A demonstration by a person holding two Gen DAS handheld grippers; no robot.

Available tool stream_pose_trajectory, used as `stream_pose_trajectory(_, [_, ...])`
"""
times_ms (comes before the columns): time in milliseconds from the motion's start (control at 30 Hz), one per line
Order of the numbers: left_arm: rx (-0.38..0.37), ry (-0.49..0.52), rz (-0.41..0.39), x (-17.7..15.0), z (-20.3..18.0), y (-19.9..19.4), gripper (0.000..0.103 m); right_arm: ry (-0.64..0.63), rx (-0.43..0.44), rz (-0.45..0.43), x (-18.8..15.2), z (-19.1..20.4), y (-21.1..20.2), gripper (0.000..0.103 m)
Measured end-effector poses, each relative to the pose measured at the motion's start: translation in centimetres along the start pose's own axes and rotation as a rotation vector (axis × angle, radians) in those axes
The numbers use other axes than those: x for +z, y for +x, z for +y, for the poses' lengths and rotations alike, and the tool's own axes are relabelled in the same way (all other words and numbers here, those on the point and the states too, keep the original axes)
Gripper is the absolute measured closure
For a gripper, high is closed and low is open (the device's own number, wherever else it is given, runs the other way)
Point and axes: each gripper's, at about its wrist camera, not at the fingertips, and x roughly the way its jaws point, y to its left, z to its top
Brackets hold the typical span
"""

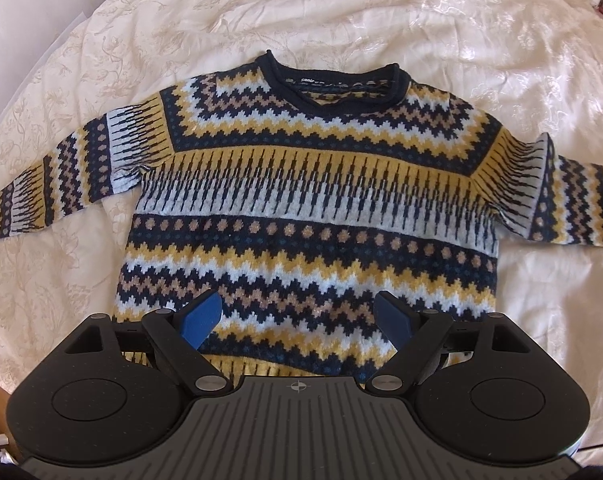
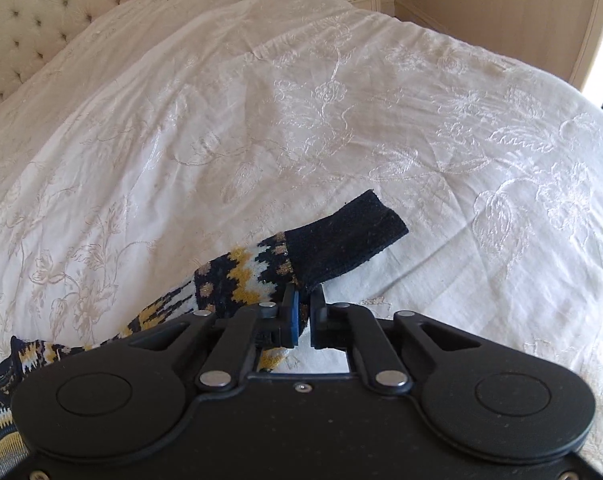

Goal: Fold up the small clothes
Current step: 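Lift the cuff and fold the sleeve across the sweater body with the right gripper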

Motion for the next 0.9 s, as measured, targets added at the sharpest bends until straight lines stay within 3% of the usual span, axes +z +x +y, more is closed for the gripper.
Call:
stream_pose_trajectory(233, [-0.029,-0.005,-0.007,-0.2,1.7,0.3,0.02,-0.009,-0.097,-0.048,-0.2,0.5,-2.8,0.094])
stream_pose_trajectory(467, [-0.051,-0.015,-0.014,-0.3,5.3,0.8,0.02,-0.103,-0.11,-0.185,-1.1,5.7,-7.3,0.094])
stream_pose_trajectory(700, [-0.069,-0.031,-0.024,0.4,10.4,1.6,0.02,-0.245,0.002,-0.298,-2.4,15.0,-11.7,0.094])
stream_pose_trajectory(900, [-0.055,0.024,-0.074,1.2,13.9,1.9,0.02,-0.366,0.149,-0.315,-6.1,24.3,-13.2,0.094])
